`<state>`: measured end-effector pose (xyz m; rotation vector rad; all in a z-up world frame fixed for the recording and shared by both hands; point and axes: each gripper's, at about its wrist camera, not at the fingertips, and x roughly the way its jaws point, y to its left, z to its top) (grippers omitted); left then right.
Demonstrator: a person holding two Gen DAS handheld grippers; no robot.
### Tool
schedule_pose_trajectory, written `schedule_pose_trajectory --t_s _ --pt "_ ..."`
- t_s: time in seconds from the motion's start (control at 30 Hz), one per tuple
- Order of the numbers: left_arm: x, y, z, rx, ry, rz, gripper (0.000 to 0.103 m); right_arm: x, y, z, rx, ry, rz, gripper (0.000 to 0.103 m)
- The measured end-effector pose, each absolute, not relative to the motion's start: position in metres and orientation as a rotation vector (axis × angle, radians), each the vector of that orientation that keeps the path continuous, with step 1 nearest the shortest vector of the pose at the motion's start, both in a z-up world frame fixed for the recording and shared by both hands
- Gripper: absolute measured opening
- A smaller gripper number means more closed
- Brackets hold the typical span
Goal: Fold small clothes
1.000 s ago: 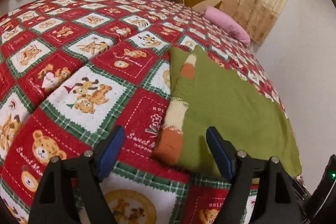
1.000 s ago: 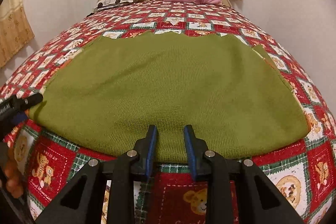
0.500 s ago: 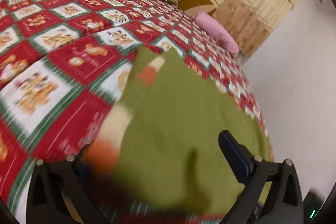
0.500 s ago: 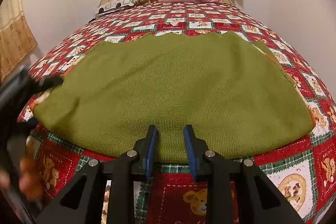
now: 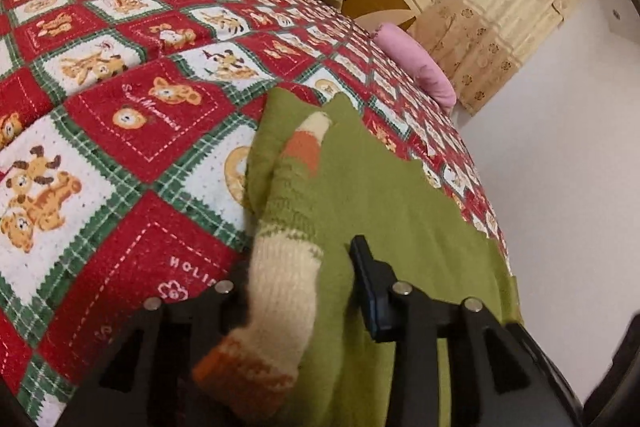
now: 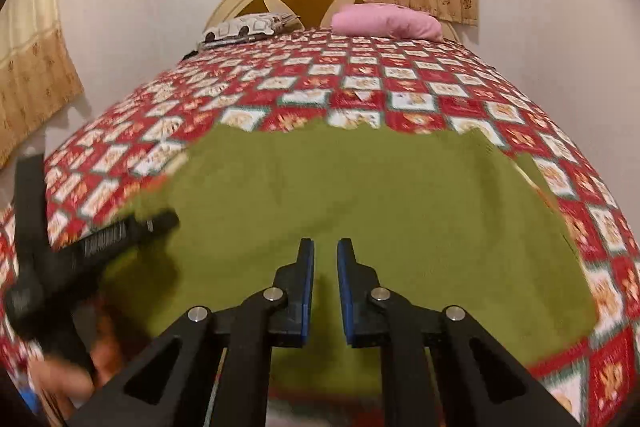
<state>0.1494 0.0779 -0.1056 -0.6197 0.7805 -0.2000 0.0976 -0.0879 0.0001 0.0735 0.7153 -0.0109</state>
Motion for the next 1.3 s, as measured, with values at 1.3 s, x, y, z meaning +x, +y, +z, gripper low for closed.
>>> schedule_pose_trajectory --t_s 1.3 --pt "0.155 -0.011 -0.07 -0.205 0.722 -0.458 0.024 0.124 -0.136 -0.037 0.485 0.767 0.181 0.016"
